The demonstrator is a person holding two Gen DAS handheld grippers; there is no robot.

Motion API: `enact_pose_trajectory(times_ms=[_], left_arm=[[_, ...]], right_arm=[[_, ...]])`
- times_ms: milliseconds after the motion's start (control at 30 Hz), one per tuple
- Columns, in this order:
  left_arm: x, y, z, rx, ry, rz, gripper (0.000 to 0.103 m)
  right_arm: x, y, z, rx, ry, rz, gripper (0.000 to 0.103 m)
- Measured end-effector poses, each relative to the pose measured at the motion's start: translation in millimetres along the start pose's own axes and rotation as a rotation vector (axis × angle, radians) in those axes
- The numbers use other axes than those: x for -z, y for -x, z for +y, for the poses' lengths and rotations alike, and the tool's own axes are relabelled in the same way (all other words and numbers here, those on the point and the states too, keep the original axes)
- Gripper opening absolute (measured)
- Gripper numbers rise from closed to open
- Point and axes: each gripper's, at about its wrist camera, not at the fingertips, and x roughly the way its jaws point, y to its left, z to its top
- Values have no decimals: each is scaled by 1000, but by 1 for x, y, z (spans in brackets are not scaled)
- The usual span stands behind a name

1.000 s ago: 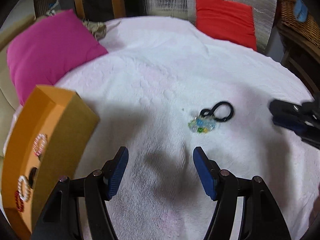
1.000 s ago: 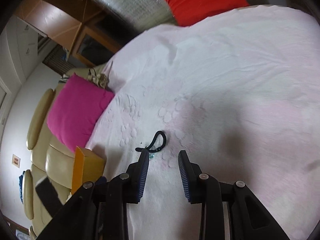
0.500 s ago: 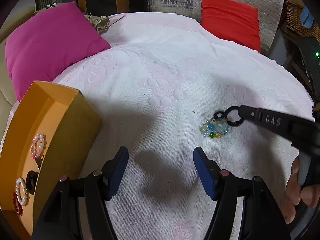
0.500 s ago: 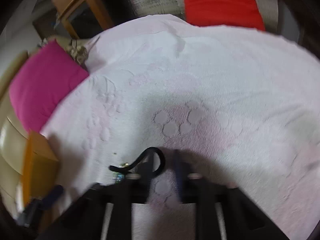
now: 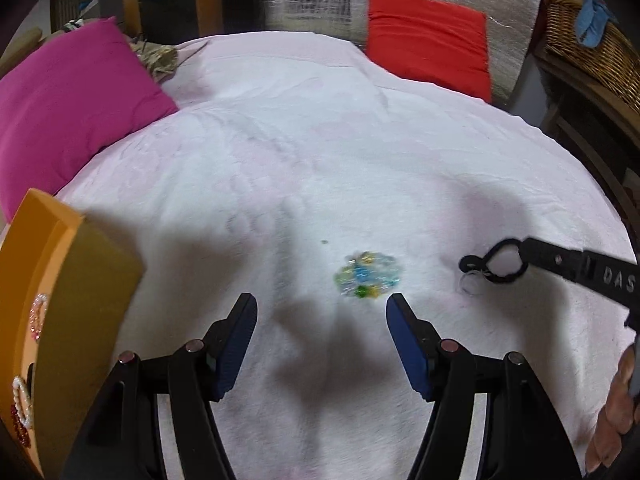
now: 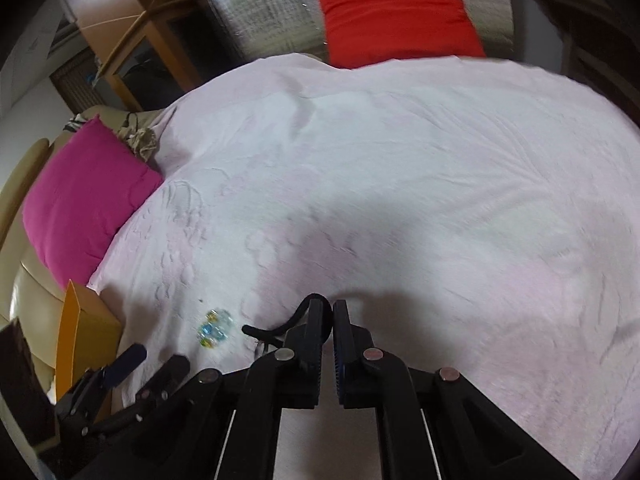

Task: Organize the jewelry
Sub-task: 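Grasp the black hair tie with the right gripper and lift it, then lower the left gripper around the glass bead cluster while the right holds the hair tie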

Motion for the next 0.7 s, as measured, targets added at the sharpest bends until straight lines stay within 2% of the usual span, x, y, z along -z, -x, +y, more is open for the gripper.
enact_pose_trajectory(times_ms=[367,700], left_arm=[[-4,-9,-32,-76,-85,-40,68],[-8,-17,-31,-84,-80,-24,68]], right_arm=[[16,8,-43,-12,-78,51,6],[18,5,-47,-31,-110,59,6]])
